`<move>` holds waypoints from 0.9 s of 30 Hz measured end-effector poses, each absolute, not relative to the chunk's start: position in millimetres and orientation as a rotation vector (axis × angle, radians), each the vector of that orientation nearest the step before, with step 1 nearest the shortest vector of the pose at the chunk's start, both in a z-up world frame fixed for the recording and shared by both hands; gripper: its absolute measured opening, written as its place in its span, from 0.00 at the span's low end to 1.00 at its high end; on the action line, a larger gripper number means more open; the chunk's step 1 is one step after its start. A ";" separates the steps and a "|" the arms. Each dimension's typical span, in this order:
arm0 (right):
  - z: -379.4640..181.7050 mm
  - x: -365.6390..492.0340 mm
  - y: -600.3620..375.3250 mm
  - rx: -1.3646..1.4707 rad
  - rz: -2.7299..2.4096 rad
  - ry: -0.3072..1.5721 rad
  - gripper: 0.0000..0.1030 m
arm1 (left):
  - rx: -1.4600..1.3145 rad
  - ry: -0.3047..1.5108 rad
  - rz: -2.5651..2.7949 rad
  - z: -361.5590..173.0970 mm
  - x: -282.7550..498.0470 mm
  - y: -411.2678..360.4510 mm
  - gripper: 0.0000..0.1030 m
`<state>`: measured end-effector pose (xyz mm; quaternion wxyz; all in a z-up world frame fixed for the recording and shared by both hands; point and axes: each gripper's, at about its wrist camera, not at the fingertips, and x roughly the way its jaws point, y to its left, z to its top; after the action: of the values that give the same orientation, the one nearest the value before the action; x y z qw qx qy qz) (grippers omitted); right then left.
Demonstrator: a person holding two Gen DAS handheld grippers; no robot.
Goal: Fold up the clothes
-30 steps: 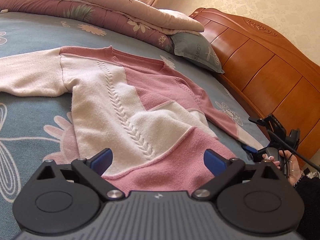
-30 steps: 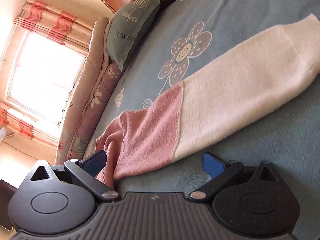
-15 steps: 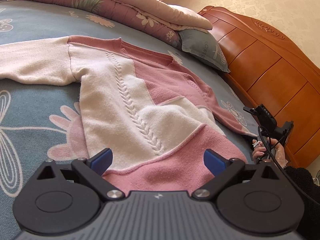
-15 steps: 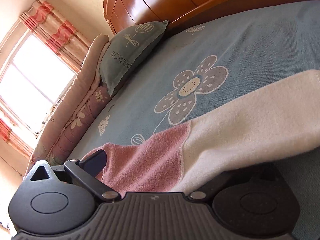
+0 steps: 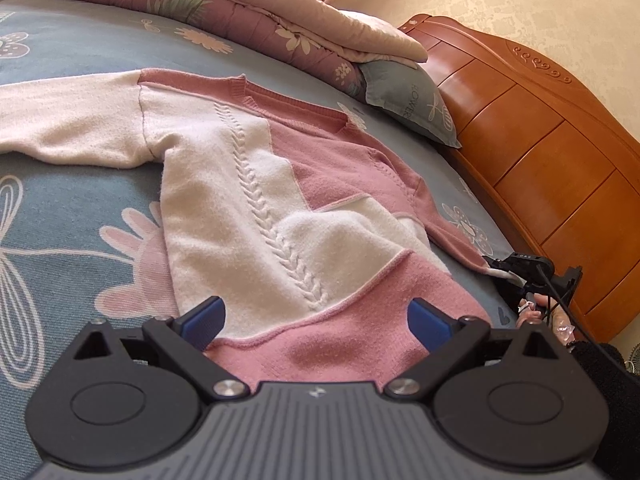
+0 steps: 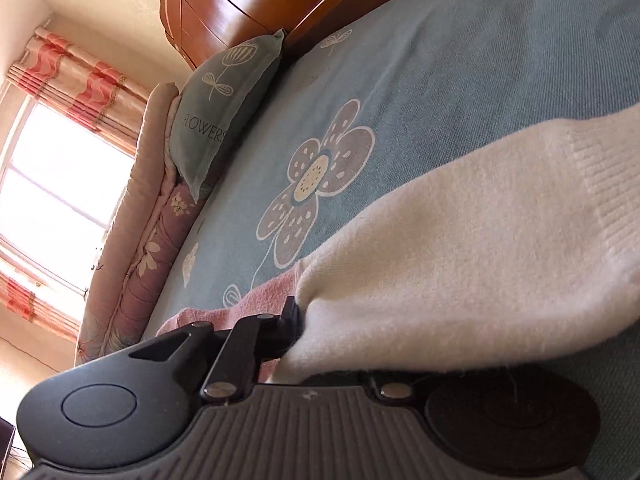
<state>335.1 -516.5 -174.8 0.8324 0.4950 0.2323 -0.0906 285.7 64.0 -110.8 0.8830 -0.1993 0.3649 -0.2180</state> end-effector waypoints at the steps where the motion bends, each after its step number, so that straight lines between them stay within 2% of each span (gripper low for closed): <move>1: -172.7 336.0 -515.8 1.045 -0.196 0.500 0.10 | -0.414 0.759 -0.454 -110.7 285.6 64.0 0.95; 16: -115.2 358.5 -535.2 0.725 -0.331 0.530 0.13 | -0.415 0.759 -0.457 -111.3 286.6 64.8 0.95; 19: -117.6 362.8 -540.0 0.742 -0.332 0.571 0.27 | -0.408 0.761 -0.457 -112.0 286.5 63.9 0.95; 20: -119.1 360.2 -540.6 0.748 -0.341 0.575 0.36 | -0.406 0.762 -0.457 -112.2 286.4 63.6 0.95; 22: -127.3 346.4 -548.7 0.807 -0.341 0.538 0.46 | -0.405 0.763 -0.456 -112.4 286.3 63.3 0.95; 27: -133.3 315.2 -576.0 0.891 -0.391 0.420 0.39 | -0.403 0.761 -0.457 -112.5 285.7 63.7 0.95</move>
<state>315.2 -576.0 -133.3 0.8629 0.4248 0.2003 -0.1866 285.7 63.7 -112.5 0.8835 -0.1938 0.3657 -0.2194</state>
